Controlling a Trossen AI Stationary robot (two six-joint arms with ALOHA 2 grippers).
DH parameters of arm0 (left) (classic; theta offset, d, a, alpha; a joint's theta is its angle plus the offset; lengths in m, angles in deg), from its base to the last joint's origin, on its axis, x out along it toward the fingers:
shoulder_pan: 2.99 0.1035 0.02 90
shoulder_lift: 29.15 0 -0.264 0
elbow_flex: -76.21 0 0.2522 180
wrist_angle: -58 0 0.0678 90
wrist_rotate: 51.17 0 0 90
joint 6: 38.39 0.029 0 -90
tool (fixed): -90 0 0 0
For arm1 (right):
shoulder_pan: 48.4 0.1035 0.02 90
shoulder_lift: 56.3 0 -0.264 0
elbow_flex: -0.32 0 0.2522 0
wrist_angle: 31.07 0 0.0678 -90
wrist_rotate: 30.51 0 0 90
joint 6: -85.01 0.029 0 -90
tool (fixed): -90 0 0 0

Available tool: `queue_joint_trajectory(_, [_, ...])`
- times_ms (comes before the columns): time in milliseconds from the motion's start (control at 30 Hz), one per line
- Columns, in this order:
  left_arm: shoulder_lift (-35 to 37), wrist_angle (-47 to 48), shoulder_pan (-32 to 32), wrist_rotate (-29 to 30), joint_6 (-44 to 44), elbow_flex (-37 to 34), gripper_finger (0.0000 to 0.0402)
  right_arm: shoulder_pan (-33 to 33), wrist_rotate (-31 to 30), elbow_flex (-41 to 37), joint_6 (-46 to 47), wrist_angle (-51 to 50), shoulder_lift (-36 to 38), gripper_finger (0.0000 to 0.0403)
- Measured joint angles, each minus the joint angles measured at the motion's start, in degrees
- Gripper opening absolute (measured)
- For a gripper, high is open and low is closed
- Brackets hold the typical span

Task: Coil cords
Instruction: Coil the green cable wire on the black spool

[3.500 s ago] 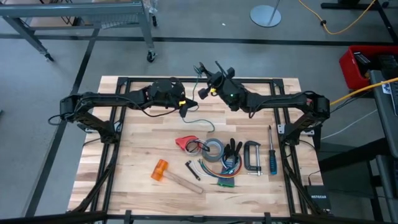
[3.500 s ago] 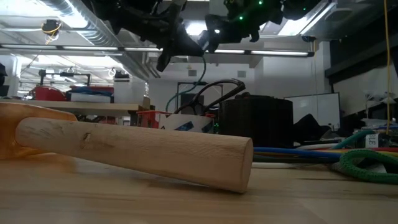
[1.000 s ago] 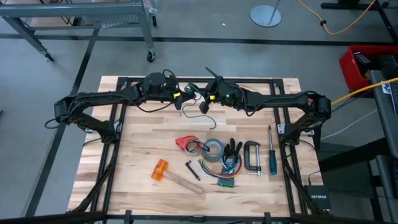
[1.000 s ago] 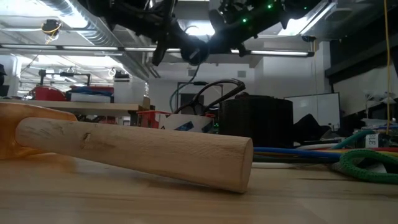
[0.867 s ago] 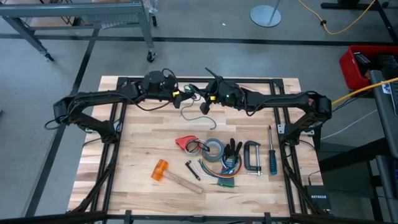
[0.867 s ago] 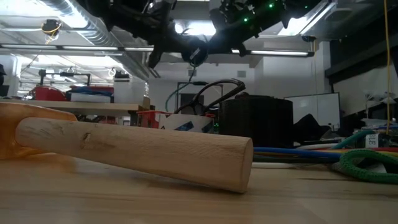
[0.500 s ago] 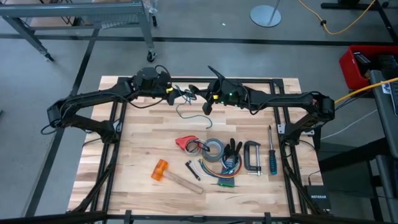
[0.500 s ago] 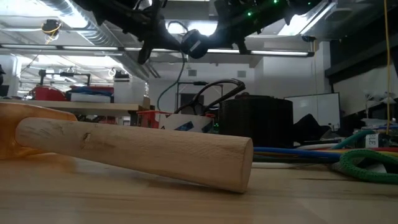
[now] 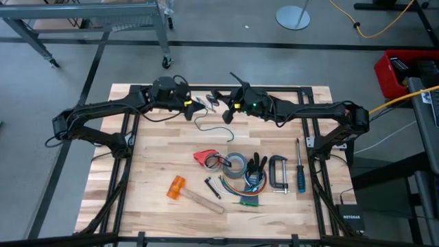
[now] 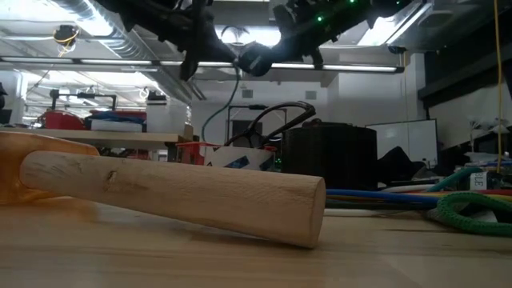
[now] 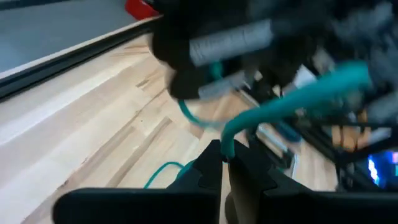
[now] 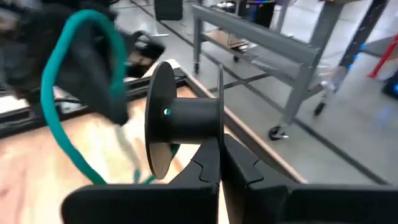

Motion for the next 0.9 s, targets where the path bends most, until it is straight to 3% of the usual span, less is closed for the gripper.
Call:
queue_joint_trajectory(467, [0.0,1.2,-2.3,-1.0,19.8,-0.3,0.0143,-3.3,-0.8,12.3,-10.5,-4.0,0.3,0.0001])
queue_joint_trajectory(900, [0.0,-5.0,-5.3,2.6,29.5,-0.3,0.0149,-3.3,-1.8,15.1,-14.4,-3.9,0.3,0.0001])
